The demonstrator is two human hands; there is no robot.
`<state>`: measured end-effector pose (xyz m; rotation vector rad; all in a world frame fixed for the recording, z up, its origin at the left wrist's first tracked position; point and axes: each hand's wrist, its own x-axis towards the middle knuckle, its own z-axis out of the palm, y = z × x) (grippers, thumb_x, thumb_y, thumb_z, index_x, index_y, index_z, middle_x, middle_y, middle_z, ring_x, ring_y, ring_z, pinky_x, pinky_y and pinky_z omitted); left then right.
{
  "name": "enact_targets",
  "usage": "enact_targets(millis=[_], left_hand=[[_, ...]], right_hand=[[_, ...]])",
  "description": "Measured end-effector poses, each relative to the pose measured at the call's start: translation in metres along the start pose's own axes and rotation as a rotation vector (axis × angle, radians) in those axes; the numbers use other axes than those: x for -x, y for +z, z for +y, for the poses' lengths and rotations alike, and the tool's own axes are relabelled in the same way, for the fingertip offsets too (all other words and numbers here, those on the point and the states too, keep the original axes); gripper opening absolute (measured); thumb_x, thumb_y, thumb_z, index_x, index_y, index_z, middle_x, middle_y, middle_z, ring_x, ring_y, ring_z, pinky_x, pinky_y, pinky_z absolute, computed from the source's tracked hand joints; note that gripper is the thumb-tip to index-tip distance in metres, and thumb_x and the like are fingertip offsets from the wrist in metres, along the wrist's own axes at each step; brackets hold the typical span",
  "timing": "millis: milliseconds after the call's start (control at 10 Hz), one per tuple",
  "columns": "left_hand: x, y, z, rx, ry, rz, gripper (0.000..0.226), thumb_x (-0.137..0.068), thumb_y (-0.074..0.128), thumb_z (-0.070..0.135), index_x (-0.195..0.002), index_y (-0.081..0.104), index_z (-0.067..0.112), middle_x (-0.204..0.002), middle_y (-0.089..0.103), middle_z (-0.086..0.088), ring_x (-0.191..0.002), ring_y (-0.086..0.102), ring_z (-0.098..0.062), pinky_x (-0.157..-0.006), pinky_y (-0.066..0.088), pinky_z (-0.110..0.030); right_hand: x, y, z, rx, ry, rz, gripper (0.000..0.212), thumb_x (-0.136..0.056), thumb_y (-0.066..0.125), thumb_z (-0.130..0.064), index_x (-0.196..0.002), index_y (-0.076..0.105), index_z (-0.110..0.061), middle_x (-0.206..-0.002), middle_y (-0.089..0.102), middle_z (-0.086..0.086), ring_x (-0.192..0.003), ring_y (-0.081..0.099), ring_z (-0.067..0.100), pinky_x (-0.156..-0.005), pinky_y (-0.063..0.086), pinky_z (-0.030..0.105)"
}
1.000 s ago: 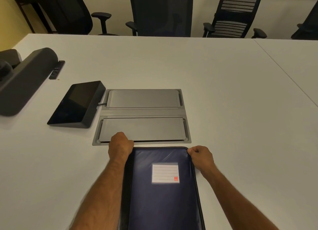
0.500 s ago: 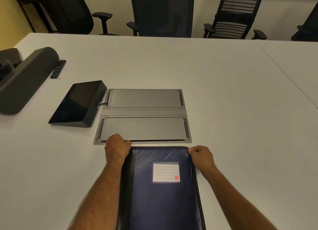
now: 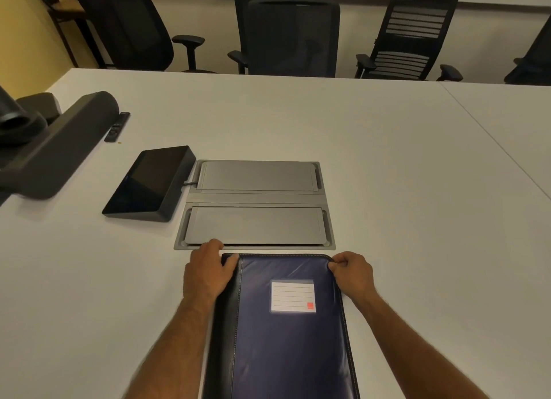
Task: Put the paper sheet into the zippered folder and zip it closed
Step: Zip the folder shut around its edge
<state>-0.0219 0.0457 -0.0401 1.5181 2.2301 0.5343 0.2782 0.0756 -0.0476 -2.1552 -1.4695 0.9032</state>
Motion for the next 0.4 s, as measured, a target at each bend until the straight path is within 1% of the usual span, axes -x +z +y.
enact_targets(millis=[100,200,300,400], left_hand=[[0.020,0.003,0.002,-0.177,0.241,0.029,0.061,-0.084,0.061,0.059,-0.130,0.052,0.020,-0.128,0.059,-0.004,-0.119,0.052,-0.024,-0.098,0.044,-0.038],[0.035,0.005,0.011,-0.252,0.344,0.006,0.073,-0.084,0.052,0.067,-0.139,0.046,0.020,-0.140,0.052,-0.004,-0.131,0.044,-0.024,-0.110,0.033,-0.041],[0.053,-0.002,0.028,-0.361,0.465,0.005,0.087,-0.084,0.031,0.077,-0.150,0.031,0.021,-0.154,0.038,-0.003,-0.144,0.027,-0.023,-0.118,0.014,-0.046],[0.057,-0.011,0.047,-0.408,0.502,0.015,0.096,-0.080,0.017,0.084,-0.154,0.018,0.022,-0.160,0.024,-0.003,-0.149,0.015,-0.024,-0.119,0.003,-0.050]], right_hand=[[0.016,-0.005,-0.005,0.041,-0.069,0.026,0.029,-0.087,0.067,-0.020,-0.116,0.061,-0.014,-0.115,0.068,0.006,-0.095,0.062,0.020,-0.086,0.049,0.030],[0.032,-0.014,-0.016,-0.022,-0.144,0.060,0.027,-0.086,0.069,-0.020,-0.113,0.063,-0.018,-0.114,0.068,0.004,-0.091,0.061,0.016,-0.083,0.049,0.028],[0.060,-0.046,-0.052,-0.261,-0.222,0.131,0.016,-0.084,0.072,-0.018,-0.099,0.069,-0.021,-0.097,0.072,0.000,-0.082,0.065,0.012,-0.083,0.057,0.035],[0.085,-0.084,-0.080,-0.600,-0.276,0.188,0.014,-0.082,0.073,-0.011,-0.088,0.072,-0.024,-0.086,0.073,0.000,-0.080,0.068,0.017,-0.082,0.058,0.046]])
